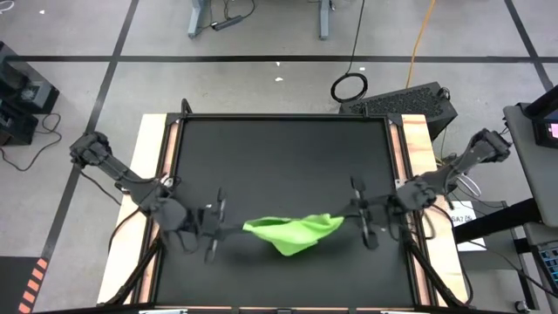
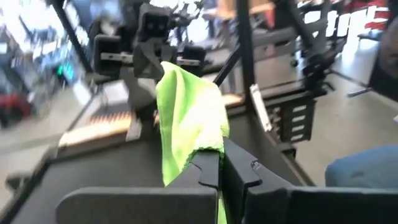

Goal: Roll towel into tight, uniform cylinder
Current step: Fold the green towel

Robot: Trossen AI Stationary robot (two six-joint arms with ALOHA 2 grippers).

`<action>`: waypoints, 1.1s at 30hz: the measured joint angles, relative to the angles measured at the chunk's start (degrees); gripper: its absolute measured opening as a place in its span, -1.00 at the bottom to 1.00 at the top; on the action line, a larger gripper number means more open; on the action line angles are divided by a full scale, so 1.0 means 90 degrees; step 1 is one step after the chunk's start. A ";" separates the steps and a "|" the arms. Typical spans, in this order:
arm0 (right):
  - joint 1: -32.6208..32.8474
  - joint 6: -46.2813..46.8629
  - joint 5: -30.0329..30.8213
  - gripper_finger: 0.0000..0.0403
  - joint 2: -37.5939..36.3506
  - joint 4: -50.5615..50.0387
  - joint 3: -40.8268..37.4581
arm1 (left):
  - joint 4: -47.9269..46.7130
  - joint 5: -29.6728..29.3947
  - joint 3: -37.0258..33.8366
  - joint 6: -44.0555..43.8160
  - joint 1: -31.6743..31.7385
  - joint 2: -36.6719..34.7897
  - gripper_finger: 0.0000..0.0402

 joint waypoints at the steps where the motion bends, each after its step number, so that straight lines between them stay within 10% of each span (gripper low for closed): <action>1: 0.0104 -0.0112 -0.0086 -1.00 0.0002 -0.0081 0.0150 | 0.0137 0.0000 0.0000 0.0173 -0.0072 0.0000 -1.00; 21: 0.1257 -0.0883 0.0871 -1.00 0.0329 -0.1444 0.2004 | 0.1938 -0.0531 0.0002 0.2625 -0.1046 0.0057 -0.98; 28: 0.1254 -0.0707 0.4248 -1.00 0.0804 -0.1942 0.2182 | 0.2231 -0.4834 0.0000 0.2933 -0.0936 0.0454 -0.96; 30: 0.1222 -0.0675 0.4512 -1.00 0.0874 -0.1943 0.2192 | 0.2204 -0.4656 0.0000 0.2897 -0.0861 0.0493 -0.96; 33: 0.1196 -0.0437 0.3248 -1.00 0.0879 -0.1903 0.2215 | 0.2223 -0.2715 0.0000 0.2883 -0.0859 0.0491 -0.96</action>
